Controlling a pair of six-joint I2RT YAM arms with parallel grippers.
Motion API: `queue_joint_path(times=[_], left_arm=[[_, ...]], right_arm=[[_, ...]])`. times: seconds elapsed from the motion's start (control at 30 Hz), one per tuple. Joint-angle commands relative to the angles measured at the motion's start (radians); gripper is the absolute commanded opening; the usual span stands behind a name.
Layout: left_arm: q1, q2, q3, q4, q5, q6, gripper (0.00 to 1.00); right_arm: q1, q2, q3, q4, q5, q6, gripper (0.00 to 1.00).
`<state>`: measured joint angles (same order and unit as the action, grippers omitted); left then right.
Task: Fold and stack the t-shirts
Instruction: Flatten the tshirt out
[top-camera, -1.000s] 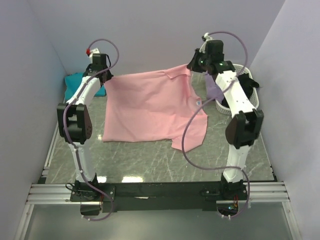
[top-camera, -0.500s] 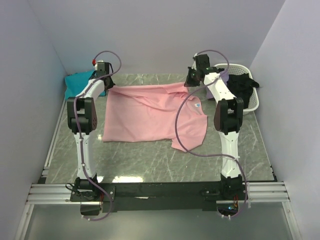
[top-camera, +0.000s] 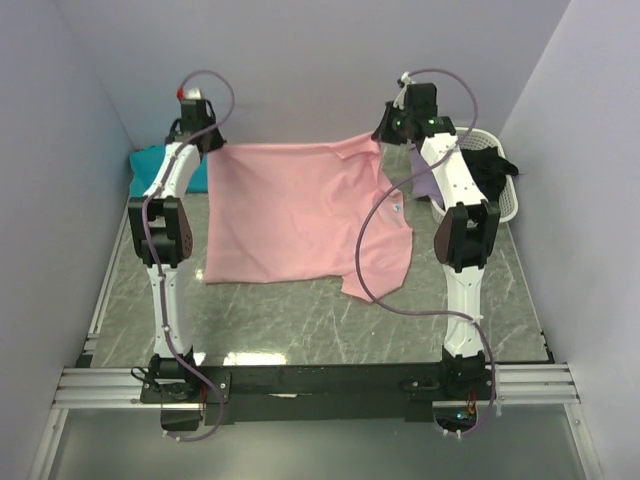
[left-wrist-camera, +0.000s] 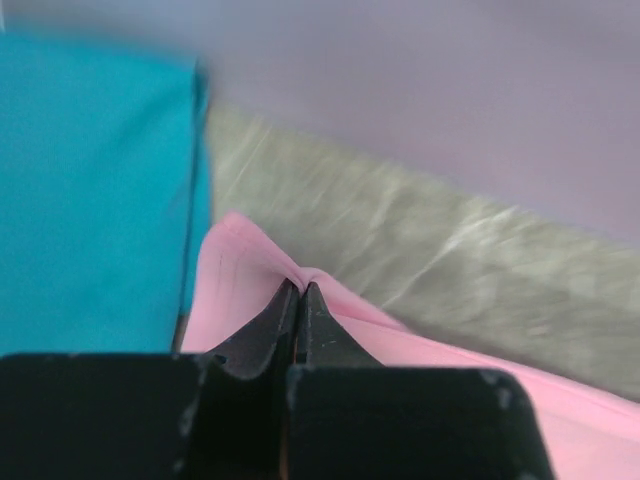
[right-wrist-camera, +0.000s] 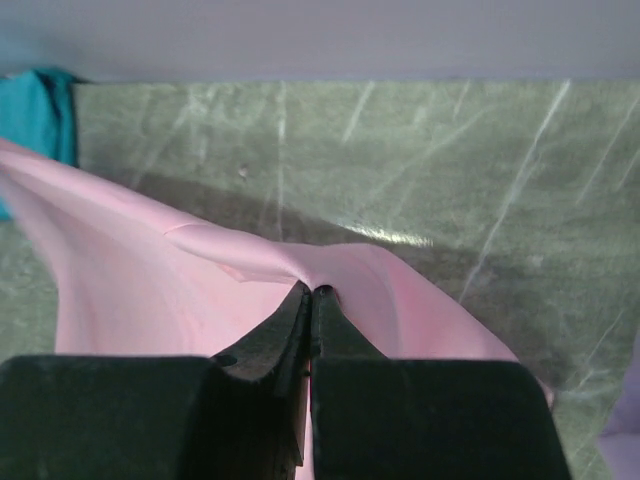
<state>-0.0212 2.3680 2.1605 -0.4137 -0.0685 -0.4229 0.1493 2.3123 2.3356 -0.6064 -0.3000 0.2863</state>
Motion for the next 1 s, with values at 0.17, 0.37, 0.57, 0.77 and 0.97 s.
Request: queue_joint_path(times=[0.17,0.37,0.57,0.77,0.97], left_arm=[[0.063,-0.220,0.216,0.044,0.216,0.026,0.01],[0.078,-0.334,0.258,0.115,0.337,-0.004,0.01],[0.098,-0.498,0.149,0.237,0.447,-0.045,0.01],[0.101,-0.727,-0.084,0.357,0.492,-0.086,0.03],[0.102,-0.826,-0.069,0.145,0.489,-0.051,0.03]], right_arm=[[-0.044,-0.140,0.177,0.066,-0.076,0.005,0.00],[-0.051,-0.252,0.201,0.157,-0.080,0.001,0.00],[-0.083,-0.404,0.149,0.246,-0.146,0.002,0.00],[-0.083,-0.522,0.037,0.263,-0.264,-0.001,0.00],[-0.073,-0.696,-0.109,0.163,-0.337,-0.004,0.00]])
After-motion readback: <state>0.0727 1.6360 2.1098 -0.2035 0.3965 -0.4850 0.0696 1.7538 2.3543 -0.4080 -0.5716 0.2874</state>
